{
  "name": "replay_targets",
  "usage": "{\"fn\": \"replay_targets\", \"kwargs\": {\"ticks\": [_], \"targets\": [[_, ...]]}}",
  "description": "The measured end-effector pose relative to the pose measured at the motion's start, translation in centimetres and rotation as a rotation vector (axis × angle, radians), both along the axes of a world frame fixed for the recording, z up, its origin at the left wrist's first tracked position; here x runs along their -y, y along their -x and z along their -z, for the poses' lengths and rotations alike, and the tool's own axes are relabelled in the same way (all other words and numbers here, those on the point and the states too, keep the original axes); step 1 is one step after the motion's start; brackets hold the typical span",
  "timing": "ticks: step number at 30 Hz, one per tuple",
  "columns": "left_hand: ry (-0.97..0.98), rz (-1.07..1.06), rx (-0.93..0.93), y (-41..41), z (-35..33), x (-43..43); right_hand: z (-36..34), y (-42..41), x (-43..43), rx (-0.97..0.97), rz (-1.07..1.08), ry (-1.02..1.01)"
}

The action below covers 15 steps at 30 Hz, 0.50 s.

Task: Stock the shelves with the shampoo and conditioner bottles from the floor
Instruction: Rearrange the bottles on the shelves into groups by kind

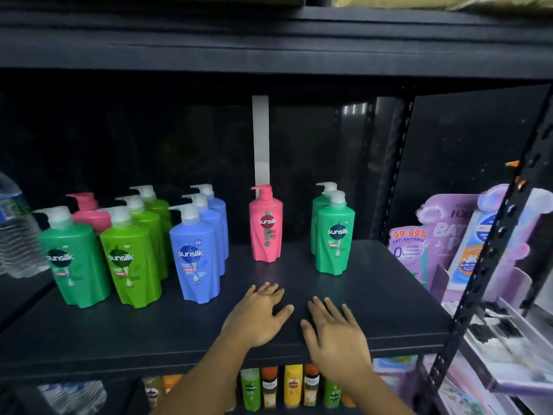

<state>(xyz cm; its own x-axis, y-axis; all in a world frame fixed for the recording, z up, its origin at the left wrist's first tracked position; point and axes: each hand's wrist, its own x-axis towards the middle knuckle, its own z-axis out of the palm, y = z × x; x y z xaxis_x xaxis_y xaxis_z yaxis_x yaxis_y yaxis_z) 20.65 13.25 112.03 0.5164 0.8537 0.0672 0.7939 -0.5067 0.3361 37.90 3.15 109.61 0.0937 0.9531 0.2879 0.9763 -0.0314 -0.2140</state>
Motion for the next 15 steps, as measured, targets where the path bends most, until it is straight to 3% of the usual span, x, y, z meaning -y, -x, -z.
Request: {"fn": "replay_targets", "kwargs": {"ticks": [6, 15], "targets": [[-0.07, -0.051, -0.008, 0.2, -0.1, 0.6, 0.4, 0.0, 0.8, 0.082, -0.005, 0.004], [-0.045, 0.046, 0.017, 6.1, -0.1, 2.6, -1.5, 0.2, 0.7, 0.066, -0.063, 0.208]]}}
